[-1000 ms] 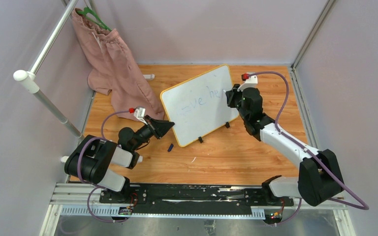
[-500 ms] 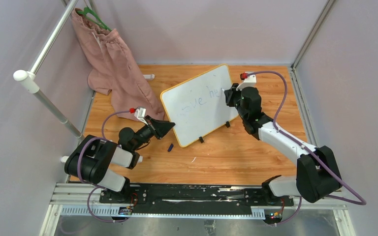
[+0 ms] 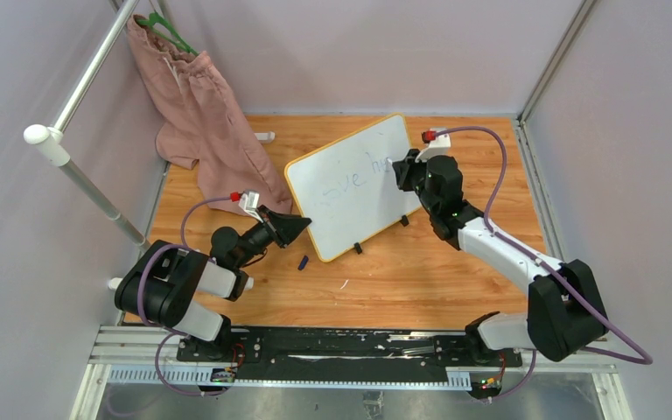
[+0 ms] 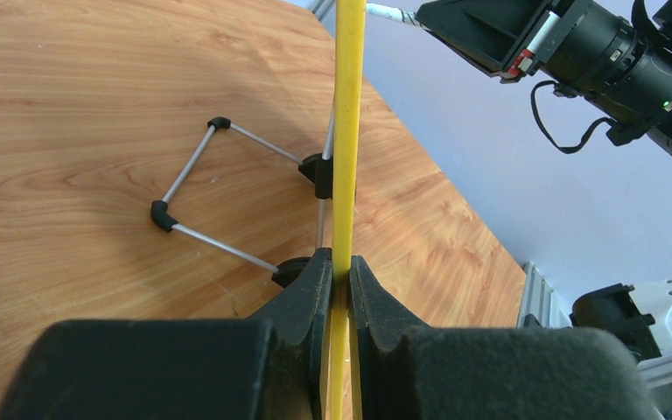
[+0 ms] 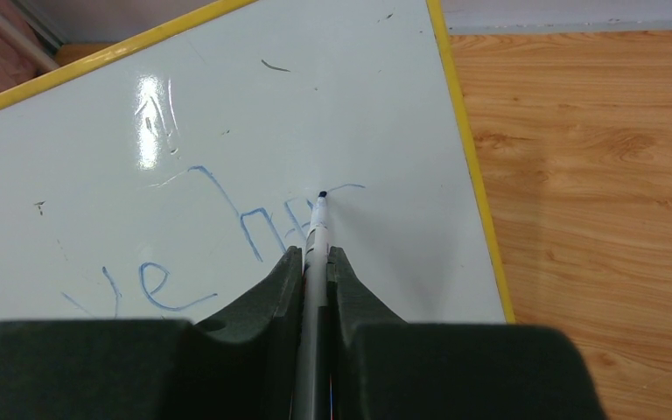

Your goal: Write a sentence on the whiteboard

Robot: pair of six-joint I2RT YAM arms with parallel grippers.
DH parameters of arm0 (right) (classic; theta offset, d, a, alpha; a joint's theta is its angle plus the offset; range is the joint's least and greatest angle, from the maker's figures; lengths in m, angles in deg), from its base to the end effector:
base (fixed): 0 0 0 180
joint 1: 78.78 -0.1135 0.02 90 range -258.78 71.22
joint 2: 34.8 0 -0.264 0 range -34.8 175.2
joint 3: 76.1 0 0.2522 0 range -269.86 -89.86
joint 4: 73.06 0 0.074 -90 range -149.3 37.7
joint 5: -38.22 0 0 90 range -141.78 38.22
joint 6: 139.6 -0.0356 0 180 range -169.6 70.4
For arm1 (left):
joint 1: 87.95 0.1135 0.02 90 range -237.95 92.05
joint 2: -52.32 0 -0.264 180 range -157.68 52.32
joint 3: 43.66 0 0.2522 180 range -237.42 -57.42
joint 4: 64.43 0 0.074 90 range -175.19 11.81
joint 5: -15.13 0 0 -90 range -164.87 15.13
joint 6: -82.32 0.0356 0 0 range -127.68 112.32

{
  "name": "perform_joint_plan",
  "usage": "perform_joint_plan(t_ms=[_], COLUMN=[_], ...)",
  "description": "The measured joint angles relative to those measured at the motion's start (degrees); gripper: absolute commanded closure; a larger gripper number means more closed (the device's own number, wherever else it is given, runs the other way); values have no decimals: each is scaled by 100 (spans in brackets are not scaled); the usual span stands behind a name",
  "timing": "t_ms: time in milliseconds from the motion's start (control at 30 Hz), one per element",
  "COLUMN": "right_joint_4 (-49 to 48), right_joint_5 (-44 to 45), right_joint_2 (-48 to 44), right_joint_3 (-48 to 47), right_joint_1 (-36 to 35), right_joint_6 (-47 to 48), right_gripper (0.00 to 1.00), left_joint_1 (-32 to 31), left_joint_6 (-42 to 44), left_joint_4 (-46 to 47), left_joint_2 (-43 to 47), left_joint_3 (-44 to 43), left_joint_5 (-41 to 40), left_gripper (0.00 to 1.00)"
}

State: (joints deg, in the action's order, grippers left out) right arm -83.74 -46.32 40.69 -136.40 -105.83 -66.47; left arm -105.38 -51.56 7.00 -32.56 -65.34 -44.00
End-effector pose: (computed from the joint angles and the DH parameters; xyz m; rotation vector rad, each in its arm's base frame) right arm 0.2744 0.1363 0.2944 -0.0749 1.6719 0.5039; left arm 0.1984 -0.0814 0.1663 0.1226 1.5707 -1.2405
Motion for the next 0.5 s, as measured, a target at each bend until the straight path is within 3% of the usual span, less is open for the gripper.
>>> perform_joint_plan(t_ms=[500], right_joint_4=[407], right_joint_5=[129], right_joint_2=[-66], right_joint_3=[13], right_joint_1=[0], right_joint_6=[-4], right_gripper=[100], left_joint_1=[0], left_joint_6=[0], left_joint_4=[0], left_joint_2=[0], left_joint_3=[0], left_joint_5=[0], left_gripper=[100])
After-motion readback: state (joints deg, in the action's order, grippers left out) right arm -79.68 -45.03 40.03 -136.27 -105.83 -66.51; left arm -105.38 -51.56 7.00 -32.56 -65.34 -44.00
